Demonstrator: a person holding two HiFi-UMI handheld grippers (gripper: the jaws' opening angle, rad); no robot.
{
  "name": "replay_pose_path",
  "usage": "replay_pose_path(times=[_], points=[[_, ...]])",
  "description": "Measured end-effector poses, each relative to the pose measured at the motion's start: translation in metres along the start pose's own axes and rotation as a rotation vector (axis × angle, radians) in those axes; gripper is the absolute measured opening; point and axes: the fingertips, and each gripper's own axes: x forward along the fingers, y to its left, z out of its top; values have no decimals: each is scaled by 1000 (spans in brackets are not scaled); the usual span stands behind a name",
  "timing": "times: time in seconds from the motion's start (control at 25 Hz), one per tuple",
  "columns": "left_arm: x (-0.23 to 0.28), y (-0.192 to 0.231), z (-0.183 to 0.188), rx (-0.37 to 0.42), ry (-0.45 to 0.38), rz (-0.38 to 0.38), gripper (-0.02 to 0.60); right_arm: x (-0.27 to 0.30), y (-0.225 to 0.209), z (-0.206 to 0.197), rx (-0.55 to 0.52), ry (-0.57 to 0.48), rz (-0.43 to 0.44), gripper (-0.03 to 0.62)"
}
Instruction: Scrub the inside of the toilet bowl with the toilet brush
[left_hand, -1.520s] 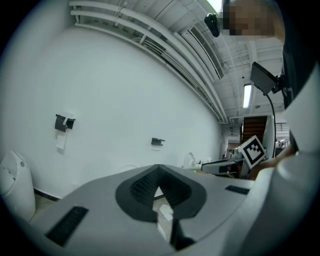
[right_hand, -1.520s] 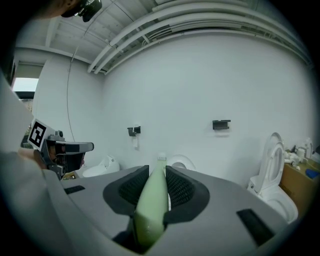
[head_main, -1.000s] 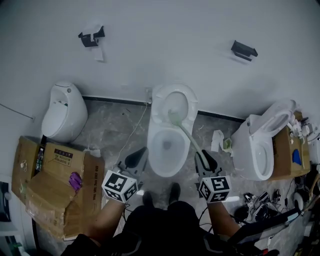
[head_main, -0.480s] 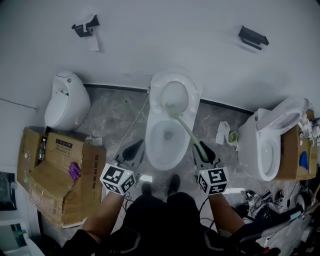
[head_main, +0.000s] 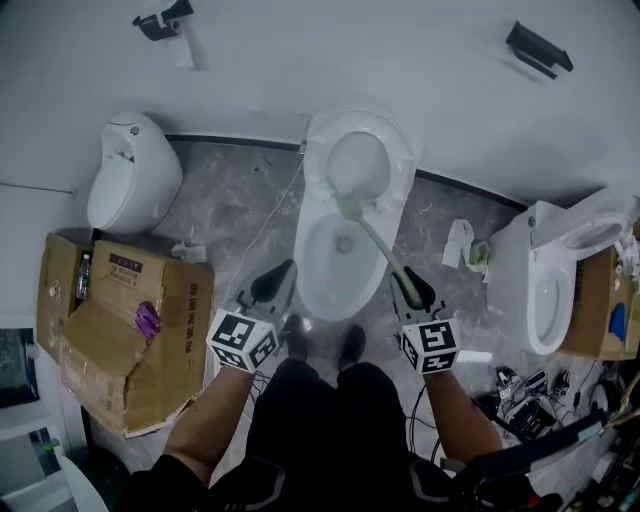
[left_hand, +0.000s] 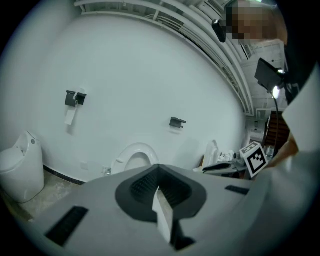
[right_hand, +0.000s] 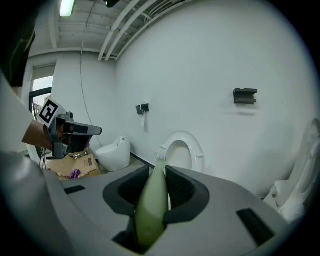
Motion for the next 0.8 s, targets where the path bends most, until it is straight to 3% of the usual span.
replay_pose_path(times=[0.8], points=[[79, 62, -129, -73, 138, -44, 9, 102, 16, -138, 24, 171, -2, 110]])
